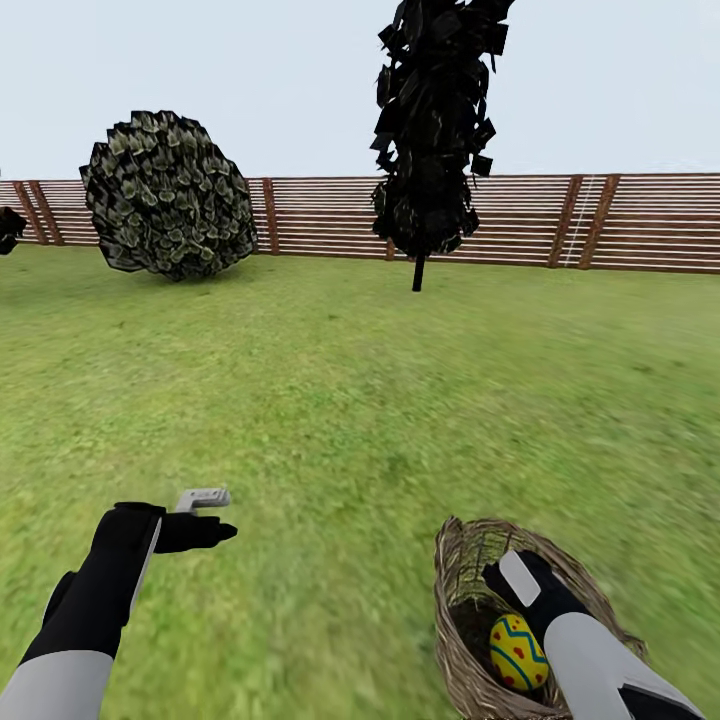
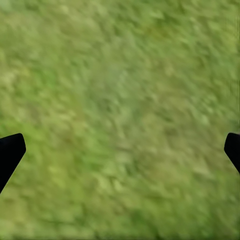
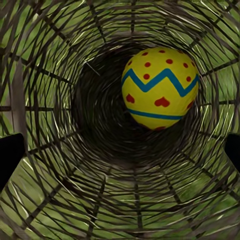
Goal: Take the three Easter eggs out of the wicker basket on the lawn in the garden, then place them on the lawn next to a single tree (choose any tree) so that all three eggs are next to the same tree and none are left in the basket.
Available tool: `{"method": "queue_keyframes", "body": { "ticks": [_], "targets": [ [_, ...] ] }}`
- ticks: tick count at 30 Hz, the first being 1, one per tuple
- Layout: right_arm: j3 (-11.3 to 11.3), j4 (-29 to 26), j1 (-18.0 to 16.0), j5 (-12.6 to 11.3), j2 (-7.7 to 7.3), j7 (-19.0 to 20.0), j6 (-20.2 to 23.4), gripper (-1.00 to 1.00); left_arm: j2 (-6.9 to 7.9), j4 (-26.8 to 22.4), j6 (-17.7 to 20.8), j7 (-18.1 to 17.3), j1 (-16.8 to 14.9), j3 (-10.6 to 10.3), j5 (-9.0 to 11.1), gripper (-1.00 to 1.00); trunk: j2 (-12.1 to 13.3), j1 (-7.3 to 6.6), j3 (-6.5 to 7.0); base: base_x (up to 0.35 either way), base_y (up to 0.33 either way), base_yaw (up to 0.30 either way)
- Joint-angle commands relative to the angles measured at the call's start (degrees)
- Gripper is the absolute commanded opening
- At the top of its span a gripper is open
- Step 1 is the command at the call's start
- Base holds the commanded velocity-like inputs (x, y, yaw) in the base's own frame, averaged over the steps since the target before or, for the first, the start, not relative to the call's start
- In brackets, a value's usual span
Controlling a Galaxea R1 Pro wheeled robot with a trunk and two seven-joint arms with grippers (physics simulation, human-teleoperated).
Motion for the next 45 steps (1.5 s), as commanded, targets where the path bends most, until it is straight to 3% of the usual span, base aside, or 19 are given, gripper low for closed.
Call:
{"method": "queue_keyframes", "body": {
  "ticks": [1,9,13,16,25,30,37,45],
  "targets": [
    [0.0,-0.1,0.0,-0.5,0.0,-0.3,-0.2,1.0,-0.01,0.0,0.1,-0.6,0.0,0.1,-0.6,1.0,-0.4,0.21,-0.24,0.0,0.0,0.0],
    [-0.3,0.0,0.0,-0.6,-0.07,-0.3,-0.9,1.0,-0.01,0.0,0.1,-0.6,-0.1,0.1,-0.6,1.0,-3.6,1.97,-1.68,0.0,0.0,0.0],
    [-3.1,0.1,0.0,-0.6,-0.16,-0.3,-0.5,1.0,-0.01,0.0,0.1,-0.7,-0.1,0.1,-0.6,1.0,-5.3,2.85,-2.39,0.0,0.0,0.0],
    [-3.9,0.1,0.0,-0.6,-0.22,-0.4,0.2,1.0,-0.01,0.0,0.1,-0.7,0.0,0.1,-0.6,1.0,-6.5,3.51,-2.93,0.0,0.0,0.0],
    [-4.5,0.0,-0.1,-0.7,-2.57,-0.4,5.0,1.0,-0.01,0.0,0.1,-0.7,-0.1,0.1,-0.6,1.0,-8.5,4.61,-3.83,0.0,0.0,0.0],
    [-6.0,-0.4,-0.1,-3.4,-4.13,-0.7,9.5,1.0,-0.01,0.0,0.1,-0.7,-0.1,0.1,-0.5,1.0,-10.1,5.49,-4.55,0.0,0.0,0.0],
    [-6.2,-0.6,-0.1,-4.2,-3.76,-0.2,10.1,1.0,-0.01,0.0,0.1,-0.7,0.0,0.1,-0.5,1.0,-10.1,5.49,-4.55,0.0,0.0,0.0],
    [-6.3,-0.7,-0.1,-4.3,-3.44,0.3,10.1,1.0,-0.01,0.0,0.1,-0.7,-0.1,0.1,-0.5,1.0,-12.5,6.8,-5.63,0.0,0.0,0.0]
  ]
}}
